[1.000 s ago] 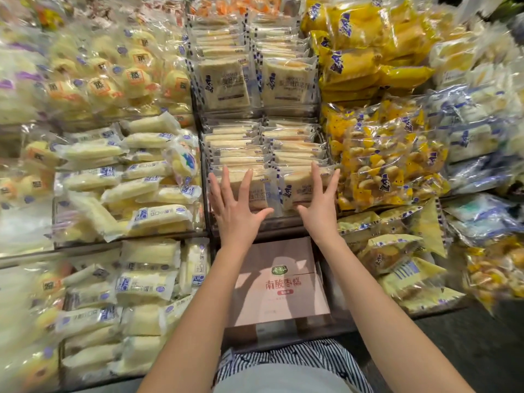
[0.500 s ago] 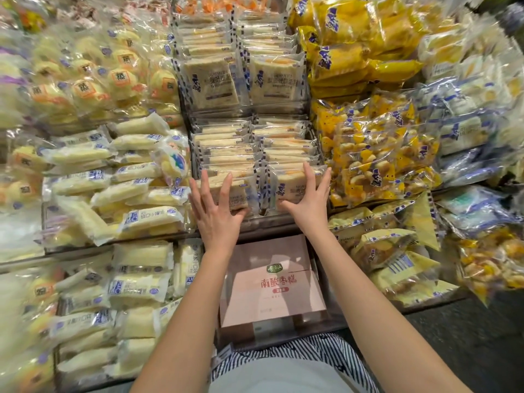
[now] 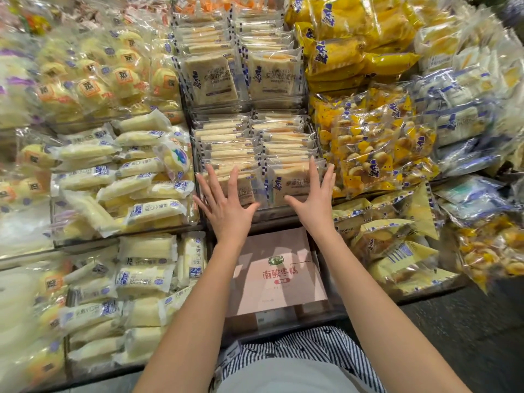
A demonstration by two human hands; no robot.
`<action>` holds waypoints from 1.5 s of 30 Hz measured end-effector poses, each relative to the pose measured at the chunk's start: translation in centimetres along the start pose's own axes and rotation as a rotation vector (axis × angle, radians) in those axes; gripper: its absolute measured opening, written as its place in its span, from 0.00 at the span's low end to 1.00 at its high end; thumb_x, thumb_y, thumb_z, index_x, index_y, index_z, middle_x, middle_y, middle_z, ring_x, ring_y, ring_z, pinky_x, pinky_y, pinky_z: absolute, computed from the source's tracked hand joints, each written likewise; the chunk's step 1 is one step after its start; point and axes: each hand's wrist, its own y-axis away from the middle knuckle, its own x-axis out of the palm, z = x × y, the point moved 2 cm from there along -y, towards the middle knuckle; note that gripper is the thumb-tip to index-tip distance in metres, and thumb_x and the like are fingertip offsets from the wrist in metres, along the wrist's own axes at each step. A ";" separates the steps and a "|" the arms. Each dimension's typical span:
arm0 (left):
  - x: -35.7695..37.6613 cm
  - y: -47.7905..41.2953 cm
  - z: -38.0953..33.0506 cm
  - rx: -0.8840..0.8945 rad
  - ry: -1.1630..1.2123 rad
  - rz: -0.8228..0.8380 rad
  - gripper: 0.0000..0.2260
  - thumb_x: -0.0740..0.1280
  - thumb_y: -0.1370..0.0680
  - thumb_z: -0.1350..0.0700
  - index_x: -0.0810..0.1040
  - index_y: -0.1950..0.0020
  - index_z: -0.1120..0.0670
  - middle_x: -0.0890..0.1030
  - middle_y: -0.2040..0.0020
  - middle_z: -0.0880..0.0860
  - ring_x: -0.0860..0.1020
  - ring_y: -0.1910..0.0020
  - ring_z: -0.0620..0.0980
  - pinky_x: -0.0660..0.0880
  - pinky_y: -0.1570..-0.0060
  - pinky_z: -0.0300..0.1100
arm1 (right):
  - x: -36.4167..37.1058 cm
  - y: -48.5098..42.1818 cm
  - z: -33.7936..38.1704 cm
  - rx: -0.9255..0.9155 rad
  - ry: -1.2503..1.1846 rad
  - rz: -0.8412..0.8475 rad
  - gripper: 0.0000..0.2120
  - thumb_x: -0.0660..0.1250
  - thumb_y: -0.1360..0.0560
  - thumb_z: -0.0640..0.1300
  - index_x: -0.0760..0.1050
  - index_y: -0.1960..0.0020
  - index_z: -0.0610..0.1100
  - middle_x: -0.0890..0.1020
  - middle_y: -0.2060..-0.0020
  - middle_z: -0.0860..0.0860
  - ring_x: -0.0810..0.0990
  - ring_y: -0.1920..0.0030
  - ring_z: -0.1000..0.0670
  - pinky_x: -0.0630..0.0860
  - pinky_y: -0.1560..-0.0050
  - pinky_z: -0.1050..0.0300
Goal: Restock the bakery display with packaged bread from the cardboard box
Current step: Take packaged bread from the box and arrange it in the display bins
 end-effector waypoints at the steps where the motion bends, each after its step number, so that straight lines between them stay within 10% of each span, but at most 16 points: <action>1: -0.3 0.1 0.0 0.000 0.015 -0.002 0.42 0.73 0.28 0.41 0.54 0.20 0.41 0.38 0.19 0.55 0.35 0.22 0.59 0.34 0.28 0.64 | -0.4 0.4 0.2 0.014 -0.013 0.001 0.46 0.72 0.24 0.48 0.42 0.21 0.59 0.35 0.22 0.45 0.35 0.22 0.44 0.49 0.24 0.45; 7: -2.3 1.1 -2.0 0.079 0.251 -0.167 0.26 0.67 0.20 0.54 0.65 0.24 0.53 0.53 0.19 0.56 0.44 0.20 0.56 0.44 0.22 0.54 | -2.7 2.8 -0.4 0.058 -0.204 -0.110 0.35 0.65 0.20 0.45 0.50 0.20 0.55 0.46 0.20 0.47 0.41 0.21 0.49 0.50 0.24 0.49; 19: 2.1 7.8 -16.7 0.365 0.232 0.012 0.30 0.68 0.22 0.56 0.61 0.22 0.55 0.58 0.20 0.56 0.48 0.21 0.59 0.49 0.25 0.66 | -16.8 7.9 -11.9 0.180 -0.267 -0.324 0.29 0.62 0.18 0.46 0.54 0.21 0.52 0.49 0.20 0.47 0.45 0.21 0.48 0.50 0.23 0.49; 45: 27.0 46.3 -66.1 1.308 -0.027 0.757 0.33 0.66 0.20 0.50 0.54 0.20 0.46 0.50 0.19 0.55 0.43 0.20 0.60 0.53 0.25 0.59 | -49.3 35.2 -54.0 1.075 -0.268 -0.889 0.32 0.62 0.19 0.48 0.52 0.20 0.52 0.50 0.22 0.38 0.46 0.22 0.38 0.49 0.24 0.45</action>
